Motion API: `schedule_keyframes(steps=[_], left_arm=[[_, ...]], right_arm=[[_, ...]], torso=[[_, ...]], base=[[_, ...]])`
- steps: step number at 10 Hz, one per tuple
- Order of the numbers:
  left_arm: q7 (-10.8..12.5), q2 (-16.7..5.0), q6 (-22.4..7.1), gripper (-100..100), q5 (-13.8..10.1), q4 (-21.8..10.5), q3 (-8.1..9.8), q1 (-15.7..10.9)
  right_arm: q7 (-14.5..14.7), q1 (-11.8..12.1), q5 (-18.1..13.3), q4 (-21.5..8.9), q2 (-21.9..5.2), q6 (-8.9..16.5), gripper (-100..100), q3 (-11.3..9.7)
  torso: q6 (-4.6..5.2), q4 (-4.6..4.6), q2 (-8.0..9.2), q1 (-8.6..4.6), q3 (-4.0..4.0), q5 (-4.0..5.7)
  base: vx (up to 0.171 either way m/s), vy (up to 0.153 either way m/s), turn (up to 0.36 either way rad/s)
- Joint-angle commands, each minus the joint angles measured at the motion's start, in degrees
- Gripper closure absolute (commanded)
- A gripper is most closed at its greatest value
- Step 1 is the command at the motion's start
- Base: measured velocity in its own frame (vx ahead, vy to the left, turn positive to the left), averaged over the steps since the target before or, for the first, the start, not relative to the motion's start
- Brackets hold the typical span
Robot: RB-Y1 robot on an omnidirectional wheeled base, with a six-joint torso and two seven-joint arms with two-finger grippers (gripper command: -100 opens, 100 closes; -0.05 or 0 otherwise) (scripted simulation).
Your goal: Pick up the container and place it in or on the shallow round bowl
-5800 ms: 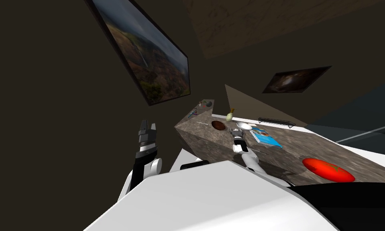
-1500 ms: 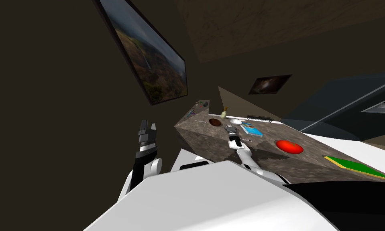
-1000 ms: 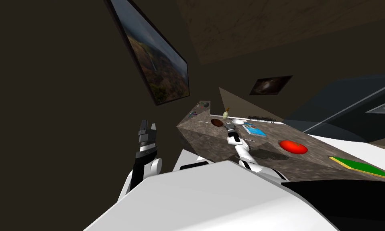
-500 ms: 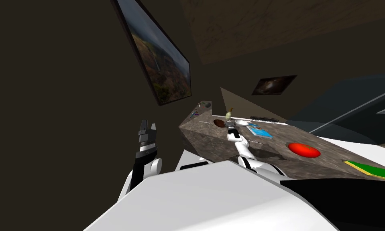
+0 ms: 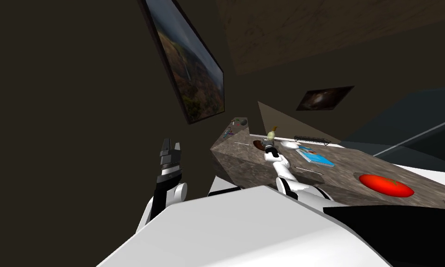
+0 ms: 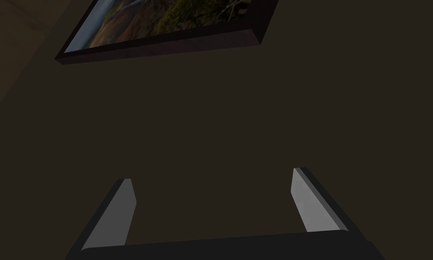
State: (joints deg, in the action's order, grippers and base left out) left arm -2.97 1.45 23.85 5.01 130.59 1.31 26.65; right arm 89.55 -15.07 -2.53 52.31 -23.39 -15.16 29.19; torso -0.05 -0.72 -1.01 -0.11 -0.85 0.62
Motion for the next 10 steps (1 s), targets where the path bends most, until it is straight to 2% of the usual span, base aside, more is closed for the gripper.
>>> schedule_keyframes(steps=[1, 2, 3, 7, 8, 9, 10], left_arm=[[0.0, 0.0, 0.0, 0, 0.0, 0.0, 0.00, 0.0], [0.0, 0.0, 0.0, 0, 0.0, 0.0, 0.00, 0.0], [0.0, 0.0, 0.0, 0, 0.0, 0.0, 0.01, 0.0], [0.0, 0.0, 0.0, 0, 0.0, 0.0, -0.03, 0.0], [0.0, 0.0, 0.0, 0, 0.0, 0.0, -0.03, 0.0], [0.0, 0.0, 0.0, 0, 0.0, 0.0, -0.03, 0.0], [0.0, 0.0, 0.0, 0, 0.0, 0.0, -0.03, 0.0]], right_arm=[[1.3, 0.1, 0.0, -1.7, -0.4, -1.0, 100, 0.4], [0.7, 0.0, 0.0, -1.0, -0.2, -0.5, 100, 0.2], [0.9, 0.1, 0.0, -1.1, -0.2, -0.6, -100, 0.3], [0.9, 0.1, 0.0, -1.1, -0.2, -0.6, -100, 0.3], [0.9, 0.1, 0.0, -1.1, -0.2, -0.6, 0, 0.3], [0.5, -1.2, 0.1, -0.7, -1.4, 1.2, -100, 0.1], [0.4, -1.8, 0.2, -0.4, -2.0, 2.1, -100, 0.0]], torso=[[0.00, 0.00, 0.00, 0.00, 0.00, 0.00], [0.06, 0.02, 0.16, -0.17, 0.09, 0.04], [0.06, 0.07, 0.35, -0.26, 0.20, 0.04], [0.08, 0.12, 0.46, -0.26, 0.28, 0.06], [0.08, 0.12, 0.46, -0.26, 0.28, 0.06], [0.08, 0.12, 0.46, -0.26, 0.28, 0.06], [0.07, 0.15, 0.58, -0.21, 0.34, 0.04]], base=[[0.076, 0.034, 0.019], [0.032, 0.014, 0.001], [0.006, 0.002, 0.003], [0.000, 0.000, 0.000], [0.000, 0.000, 0.000], [-0.044, 0.016, 0.025], [-0.086, 0.028, 0.027]])
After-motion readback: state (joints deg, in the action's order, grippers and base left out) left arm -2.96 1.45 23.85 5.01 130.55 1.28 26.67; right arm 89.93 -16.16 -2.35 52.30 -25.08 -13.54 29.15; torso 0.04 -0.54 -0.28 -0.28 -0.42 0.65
